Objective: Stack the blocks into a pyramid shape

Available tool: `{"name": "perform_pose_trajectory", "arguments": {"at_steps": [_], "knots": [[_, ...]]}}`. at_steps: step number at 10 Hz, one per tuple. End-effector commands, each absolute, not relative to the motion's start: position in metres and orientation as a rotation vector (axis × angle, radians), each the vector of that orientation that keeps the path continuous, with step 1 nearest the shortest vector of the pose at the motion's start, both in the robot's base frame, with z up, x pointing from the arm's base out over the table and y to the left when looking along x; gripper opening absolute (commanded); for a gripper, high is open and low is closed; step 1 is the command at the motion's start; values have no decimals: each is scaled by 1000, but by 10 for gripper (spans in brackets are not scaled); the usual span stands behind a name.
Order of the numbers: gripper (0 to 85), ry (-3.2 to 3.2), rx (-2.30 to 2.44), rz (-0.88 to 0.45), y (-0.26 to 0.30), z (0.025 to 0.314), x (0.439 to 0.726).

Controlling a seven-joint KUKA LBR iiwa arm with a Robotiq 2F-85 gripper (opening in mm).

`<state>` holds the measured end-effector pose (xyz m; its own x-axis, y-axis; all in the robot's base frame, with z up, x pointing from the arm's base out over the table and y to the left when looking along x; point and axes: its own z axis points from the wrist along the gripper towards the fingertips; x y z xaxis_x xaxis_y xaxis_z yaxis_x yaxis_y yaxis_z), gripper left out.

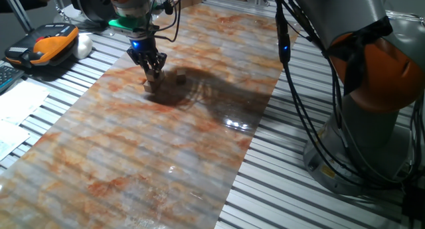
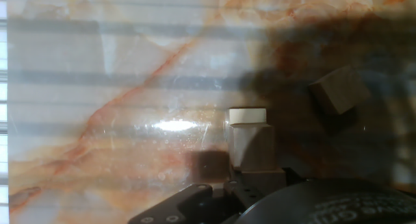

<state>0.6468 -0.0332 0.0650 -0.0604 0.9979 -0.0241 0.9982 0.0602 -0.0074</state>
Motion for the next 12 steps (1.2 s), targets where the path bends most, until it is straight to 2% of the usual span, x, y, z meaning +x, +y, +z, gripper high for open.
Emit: {"name": "perform_pose_trajectory", "arguments": {"at_steps": [1,12], "knots": [[0,2277,2147,-34,-33,64,647],[0,2274,2151,-32,-30,67,651]]}}
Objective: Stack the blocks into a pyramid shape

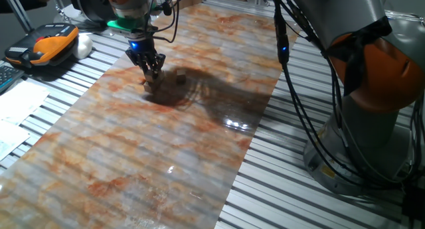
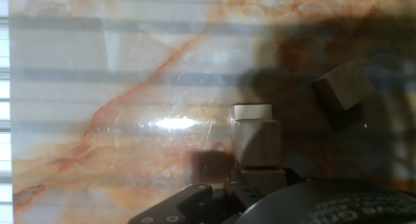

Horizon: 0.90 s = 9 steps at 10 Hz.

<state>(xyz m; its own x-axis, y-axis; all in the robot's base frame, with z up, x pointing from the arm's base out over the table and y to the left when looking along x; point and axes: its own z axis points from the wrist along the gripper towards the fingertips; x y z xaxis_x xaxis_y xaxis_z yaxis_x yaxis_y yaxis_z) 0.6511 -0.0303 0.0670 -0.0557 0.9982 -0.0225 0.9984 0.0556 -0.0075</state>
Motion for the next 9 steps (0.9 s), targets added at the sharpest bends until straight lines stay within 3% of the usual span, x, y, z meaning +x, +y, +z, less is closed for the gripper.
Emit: {"name": "perform_pose_trajectory", "arguments": {"at_steps": [1,9], "knots": [[0,2277,2147,-30,-31,67,651],[0,2285,2138,-15,-33,64,651]]}}
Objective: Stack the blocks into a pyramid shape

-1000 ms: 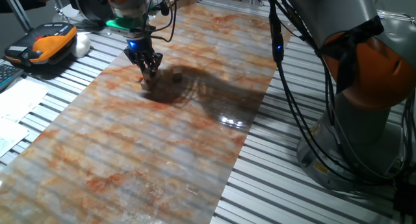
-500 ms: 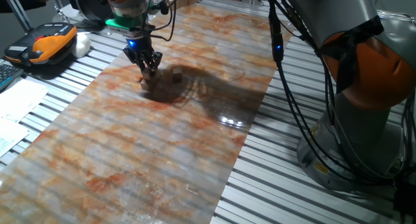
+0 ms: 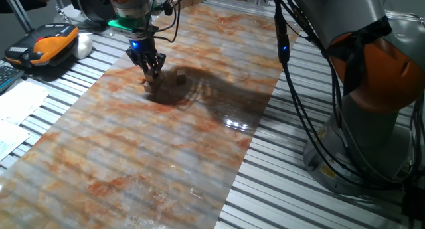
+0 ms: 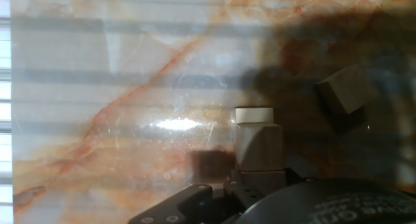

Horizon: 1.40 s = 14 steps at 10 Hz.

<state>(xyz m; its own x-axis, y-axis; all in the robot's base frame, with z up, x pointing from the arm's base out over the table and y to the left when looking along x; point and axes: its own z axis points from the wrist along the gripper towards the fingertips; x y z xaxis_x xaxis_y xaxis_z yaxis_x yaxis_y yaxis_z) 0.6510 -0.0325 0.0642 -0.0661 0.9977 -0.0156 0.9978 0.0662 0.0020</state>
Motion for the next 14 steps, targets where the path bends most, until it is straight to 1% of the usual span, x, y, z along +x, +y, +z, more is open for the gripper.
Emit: {"name": "perform_pose_trajectory", "arguments": {"at_steps": [1,14], "knots": [[0,2283,2140,-11,-33,64,651],[0,2276,2149,-3,-33,62,651]]}}
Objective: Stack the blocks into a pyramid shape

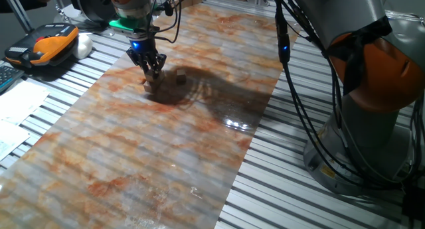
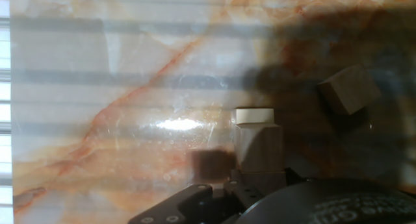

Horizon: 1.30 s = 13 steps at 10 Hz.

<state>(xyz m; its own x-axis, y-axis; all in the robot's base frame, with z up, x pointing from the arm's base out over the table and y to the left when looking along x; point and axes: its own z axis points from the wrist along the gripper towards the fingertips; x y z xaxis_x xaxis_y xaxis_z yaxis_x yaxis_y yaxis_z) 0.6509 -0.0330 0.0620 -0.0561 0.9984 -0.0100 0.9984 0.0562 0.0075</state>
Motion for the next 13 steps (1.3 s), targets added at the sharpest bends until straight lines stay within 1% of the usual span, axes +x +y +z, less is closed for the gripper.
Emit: {"name": "perform_pose_trajectory", "arguments": {"at_steps": [1,5,7,8,13], "knots": [[0,2273,2153,1,-33,61,650],[0,2260,2170,5,-31,61,650],[0,2255,2175,-19,-29,60,649],[170,2248,2183,-31,-27,58,648],[170,2247,2185,-27,-27,58,647]]}}
